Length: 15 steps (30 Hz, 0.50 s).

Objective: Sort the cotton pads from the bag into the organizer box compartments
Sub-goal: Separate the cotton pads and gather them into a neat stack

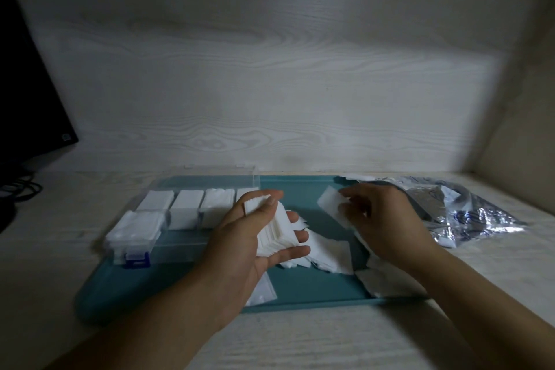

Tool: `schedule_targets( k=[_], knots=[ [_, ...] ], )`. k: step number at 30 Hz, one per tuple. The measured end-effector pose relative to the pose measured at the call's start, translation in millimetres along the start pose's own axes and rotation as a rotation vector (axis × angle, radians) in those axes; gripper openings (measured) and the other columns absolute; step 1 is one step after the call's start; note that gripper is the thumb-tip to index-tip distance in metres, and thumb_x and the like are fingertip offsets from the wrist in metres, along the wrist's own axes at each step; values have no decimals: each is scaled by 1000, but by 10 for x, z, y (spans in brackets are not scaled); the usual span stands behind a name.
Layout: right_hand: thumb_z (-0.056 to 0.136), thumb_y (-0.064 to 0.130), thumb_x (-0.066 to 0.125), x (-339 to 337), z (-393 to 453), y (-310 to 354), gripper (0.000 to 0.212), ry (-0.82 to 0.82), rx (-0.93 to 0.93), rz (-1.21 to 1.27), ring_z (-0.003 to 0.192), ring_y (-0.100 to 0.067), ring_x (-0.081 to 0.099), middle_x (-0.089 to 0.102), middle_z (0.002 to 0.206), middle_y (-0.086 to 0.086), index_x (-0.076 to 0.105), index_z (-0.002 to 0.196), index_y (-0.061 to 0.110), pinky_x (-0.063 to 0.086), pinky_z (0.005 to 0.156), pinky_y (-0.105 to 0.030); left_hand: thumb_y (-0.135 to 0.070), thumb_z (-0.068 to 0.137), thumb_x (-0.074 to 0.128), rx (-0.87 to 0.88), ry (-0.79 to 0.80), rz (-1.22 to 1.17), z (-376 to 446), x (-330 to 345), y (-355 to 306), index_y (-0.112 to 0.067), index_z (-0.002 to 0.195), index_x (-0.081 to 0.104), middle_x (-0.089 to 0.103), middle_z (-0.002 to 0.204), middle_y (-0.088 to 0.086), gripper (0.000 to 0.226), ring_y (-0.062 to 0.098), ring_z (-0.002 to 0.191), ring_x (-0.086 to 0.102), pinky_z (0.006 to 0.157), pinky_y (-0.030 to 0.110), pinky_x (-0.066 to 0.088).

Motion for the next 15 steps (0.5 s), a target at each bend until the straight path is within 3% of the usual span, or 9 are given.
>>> schedule_targets(
  k=[3, 5, 9, 15],
  knots=[
    [88, 9, 68, -39, -77, 267, 10, 124, 235, 761, 57, -12, 61, 73, 71, -10, 72, 80, 4, 47, 53, -24, -13, 97, 52, 29, -7, 45, -8, 18, 9, -13, 109, 66, 71, 100, 26, 19, 36, 77, 73, 65, 46, 62],
    [85, 14, 66, 17, -168, 427, 15, 284, 307, 980, 60, -19, 63, 72, 78, -22, 70, 76, 2, 41, 48, -25, -13, 98, 51, 52, -1, 78, -17, 30, 18, -13, 111, 65, 73, 100, 20, 19, 32, 81, 74, 68, 45, 62],
    [76, 26, 71, 137, -286, 563, 19, 427, 403, 980, 50, -16, 49, 64, 63, -16, 70, 64, 11, 30, 49, -26, -15, 99, 51, 99, -11, 149, -12, 12, 47, -20, 104, 69, 74, 103, 11, 20, 26, 87, 74, 65, 38, 60],
    [76, 26, 73, 182, -325, 549, 26, 346, 466, 1006, 42, -15, 44, 60, 52, -11, 67, 70, 1, 29, 45, -23, -24, 88, 58, 144, 38, 183, -47, 59, 91, -24, 99, 72, 70, 110, 14, 18, 28, 92, 73, 68, 36, 60]
  ],
)
Point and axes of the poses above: each hand's wrist, its own z-axis towards the middle knuckle, its own x-axis out of the palm, y = z × x, the point moved 2 cm from there along z, towards the middle knuckle
